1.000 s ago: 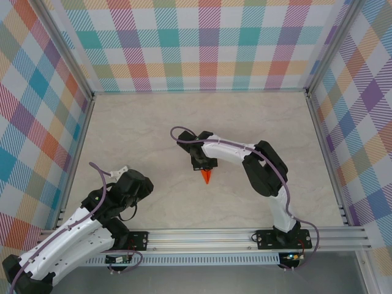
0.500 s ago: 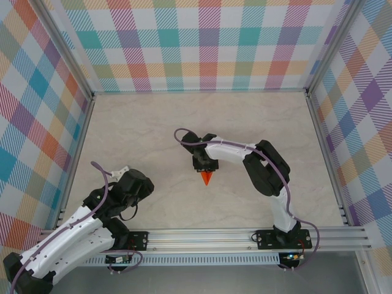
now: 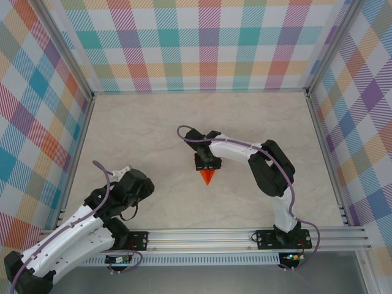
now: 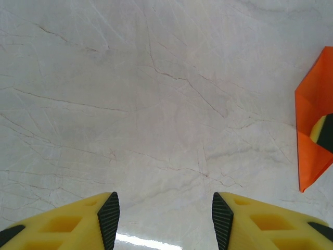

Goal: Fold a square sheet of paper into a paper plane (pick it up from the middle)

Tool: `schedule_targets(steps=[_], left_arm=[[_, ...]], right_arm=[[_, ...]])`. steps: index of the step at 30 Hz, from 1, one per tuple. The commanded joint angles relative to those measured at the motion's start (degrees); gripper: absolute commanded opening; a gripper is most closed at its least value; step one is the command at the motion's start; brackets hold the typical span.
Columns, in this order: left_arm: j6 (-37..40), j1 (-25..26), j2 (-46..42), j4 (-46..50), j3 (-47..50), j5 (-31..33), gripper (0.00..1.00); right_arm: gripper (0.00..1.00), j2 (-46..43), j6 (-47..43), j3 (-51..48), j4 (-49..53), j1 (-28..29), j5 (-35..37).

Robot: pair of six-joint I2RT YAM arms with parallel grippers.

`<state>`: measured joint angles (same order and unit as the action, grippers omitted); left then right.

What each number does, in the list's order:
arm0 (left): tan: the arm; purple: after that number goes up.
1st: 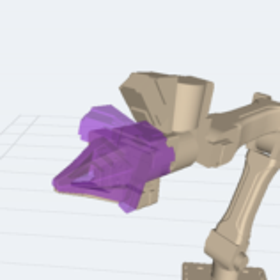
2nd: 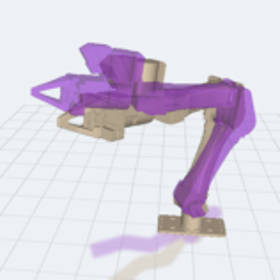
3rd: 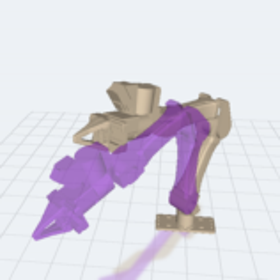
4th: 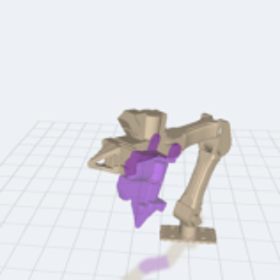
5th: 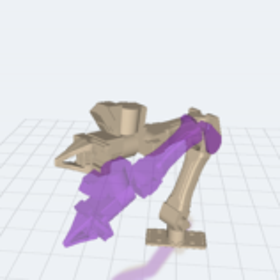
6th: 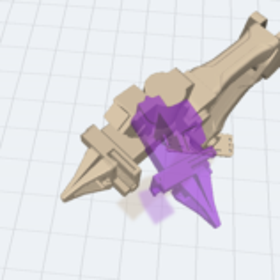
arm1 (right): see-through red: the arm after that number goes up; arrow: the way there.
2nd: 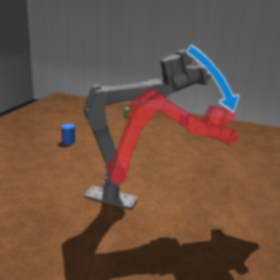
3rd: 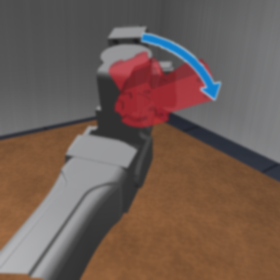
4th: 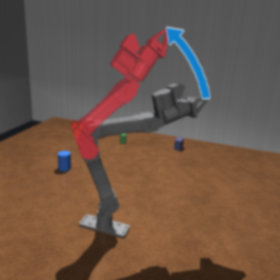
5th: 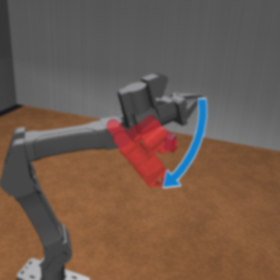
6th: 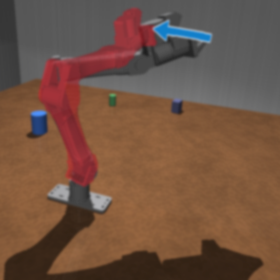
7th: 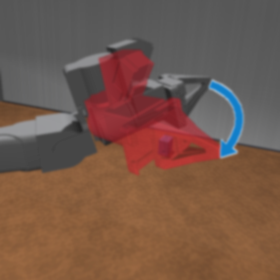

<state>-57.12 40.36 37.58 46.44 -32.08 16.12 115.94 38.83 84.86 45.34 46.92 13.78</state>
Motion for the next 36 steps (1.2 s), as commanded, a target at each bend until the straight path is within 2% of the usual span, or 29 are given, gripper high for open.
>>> schedule_targets(steps=[1,3,6,9,12,15,17,18,20,23,25,28,29,32,33,36], left_arm=[[3.2,-0.4,0.5,0.4,-1.6,1.5,0.53],[4.5,-0.5,0.9,1.0,-2.5,2.4,0.54],[6.4,-0.9,1.4,2.3,-3.6,4.7,0.54],[8.6,-1.7,1.9,2.0,-3.8,7.2,0.58],[12.6,-3.7,2.6,1.9,-4.3,10.8,0.63],[18.9,-8.9,3.8,-0.8,-4.4,13.0,0.8],[21.0,-14.1,5.7,-2.1,-5.6,12.4,0.93],[22.0,-16.7,6.6,-3.5,-5.8,10.9,0.95],[22.0,-22.6,9.8,-6.1,-6.2,10.4,1.0],[22.5,-28.7,13.8,-12.7,-5.4,10.7,1.0],[26.3,-29.6,15.4,-17.7,-4.2,15.4,1.0],[34.4,-31.0,17.4,-27.5,-2.5,21.0,1.0],[37.3,-32.0,18.7,-33.3,-1.1,20.7,1.0],[44.6,-33.5,24.2,-41.4,0.5,20.3,1.0],[44.8,-33.9,25.7,-43.8,1.3,20.0,1.0],[45.1,-34.5,28.6,-56.5,5.5,15.4,1.0]], right_arm=[[0.55,-5.4,-1.1,2.0,1.9,-0.3,0.1],[0.61,-7.5,-1.1,1.8,2.0,-0.3,0.4],[0.63,-10.9,-1.2,1.8,2.6,-0.3,1.7],[0.68,-16.8,-0.7,0.7,4.1,-0.4,7.6],[0.71,-25.1,1.6,-2.9,6.3,-1.1,17.8],[0.73,-34.8,4.2,-10.5,7.2,-3.2,32.7],[0.87,-40.9,5.3,-18.4,5.6,-6.9,41.5],[0.88,-43.0,2.1,-22.3,2.7,-9.2,42.5],[0.91,-46.6,-3.4,-29.8,-3.7,-15.0,42.6],[0.94,-48.4,-8.4,-38.0,-12.5,-21.5,42.4],[0.94,-49.0,-12.9,-42.5,-20.6,-24.1,41.4],[0.94,-48.1,-20.6,-49.6,-35.0,-28.2,33.5],[0.94,-46.5,-21.1,-51.4,-38.9,-29.5,33.0],[0.94,-42.1,-23.9,-54.4,-49.4,-32.5,27.2],[0.93,-41.4,-24.8,-53.9,-50.3,-32.8,24.0],[0.93,-39.8,-29.4,-56.6,-64.1,-34.3,19.2]])
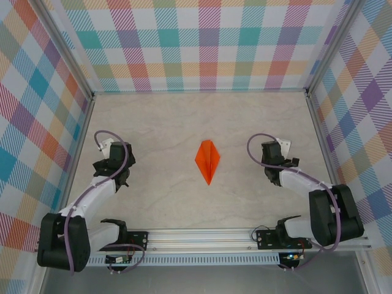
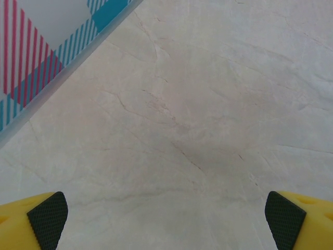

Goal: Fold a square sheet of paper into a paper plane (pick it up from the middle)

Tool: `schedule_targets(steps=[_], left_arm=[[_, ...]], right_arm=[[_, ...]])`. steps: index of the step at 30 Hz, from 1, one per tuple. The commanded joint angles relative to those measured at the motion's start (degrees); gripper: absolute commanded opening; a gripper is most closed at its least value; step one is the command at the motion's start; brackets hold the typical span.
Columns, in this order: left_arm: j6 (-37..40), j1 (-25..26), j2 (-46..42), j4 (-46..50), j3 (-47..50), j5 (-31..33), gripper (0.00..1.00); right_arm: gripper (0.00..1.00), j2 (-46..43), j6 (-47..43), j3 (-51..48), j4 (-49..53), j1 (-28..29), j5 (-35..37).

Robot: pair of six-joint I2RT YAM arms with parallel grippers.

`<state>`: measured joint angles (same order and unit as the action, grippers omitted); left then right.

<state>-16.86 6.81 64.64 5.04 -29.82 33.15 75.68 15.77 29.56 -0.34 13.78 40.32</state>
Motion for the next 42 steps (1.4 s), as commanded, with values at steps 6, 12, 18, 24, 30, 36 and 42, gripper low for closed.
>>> schedule_targets(steps=[6,12,18,24,30,36,42], left_arm=[[8.7,-2.1,8.0,-37.9,9.8,-8.5,1.0],[14.5,-2.8,18.9,-48.0,6.9,-18.1,1.0],[16.1,-2.9,24.9,-55.9,8.2,-22.3,1.0],[16.5,-2.3,24.9,-52.7,6.6,-21.1,1.0],[16.9,-1.9,24.8,-52.7,6.6,-21.1,1.0],[16.9,-1.8,24.8,-52.5,6.6,-21.2,1.0],[16.9,-1.9,24.8,-52.5,6.6,-21.3,1.0]], right_arm=[[0.94,2.8,-11.0,-3.0,-29.4,-5.1,-20.2],[0.94,2.0,-16.2,-6.2,-35.3,-8.1,-28.4],[0.93,10.5,-13.9,-7.9,-48.8,-13.5,-38.4],[1.0,11.7,-14.6,-5.9,-45.6,-12.9,-37.9],[1.0,11.7,-14.4,-6.2,-46.3,-12.8,-37.0],[1.0,11.7,-14.8,-6.1,-46.3,-12.3,-36.9],[1.0,11.7,-14.8,-6.0,-46.2,-12.4,-37.2]])
